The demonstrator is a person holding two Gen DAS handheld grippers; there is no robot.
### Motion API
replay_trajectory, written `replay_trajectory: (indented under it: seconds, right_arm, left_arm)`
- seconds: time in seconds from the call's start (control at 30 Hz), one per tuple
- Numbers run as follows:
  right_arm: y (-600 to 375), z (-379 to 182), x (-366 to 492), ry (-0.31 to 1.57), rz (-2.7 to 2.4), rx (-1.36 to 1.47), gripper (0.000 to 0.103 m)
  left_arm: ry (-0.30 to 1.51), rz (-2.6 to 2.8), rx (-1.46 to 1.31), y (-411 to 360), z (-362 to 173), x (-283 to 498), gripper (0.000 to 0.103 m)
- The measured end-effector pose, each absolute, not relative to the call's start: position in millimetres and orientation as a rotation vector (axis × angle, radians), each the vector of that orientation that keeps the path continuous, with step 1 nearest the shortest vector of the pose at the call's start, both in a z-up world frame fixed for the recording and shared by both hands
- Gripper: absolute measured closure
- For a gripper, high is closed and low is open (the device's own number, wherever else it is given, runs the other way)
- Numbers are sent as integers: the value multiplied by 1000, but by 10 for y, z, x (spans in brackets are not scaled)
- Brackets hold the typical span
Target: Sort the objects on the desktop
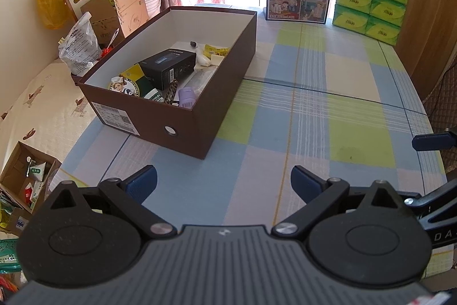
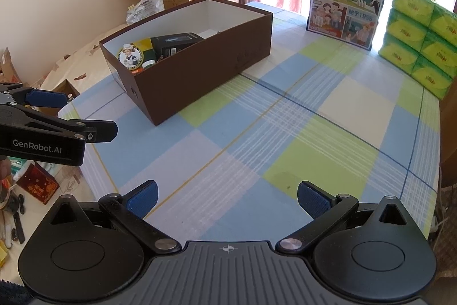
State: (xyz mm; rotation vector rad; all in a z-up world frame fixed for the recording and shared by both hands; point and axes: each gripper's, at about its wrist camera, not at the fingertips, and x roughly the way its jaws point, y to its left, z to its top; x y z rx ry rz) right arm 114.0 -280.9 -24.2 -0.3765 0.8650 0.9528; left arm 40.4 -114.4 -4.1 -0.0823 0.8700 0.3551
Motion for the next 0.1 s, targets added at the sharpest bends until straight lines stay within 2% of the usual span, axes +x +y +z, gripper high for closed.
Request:
replay_trajectory:
  seconds: [0.1]
  right_arm:
    - [-2815,-253,1138,865,953,-376,2]
  left_arm:
    - [866,353,-79,-1165,-37,400,4]
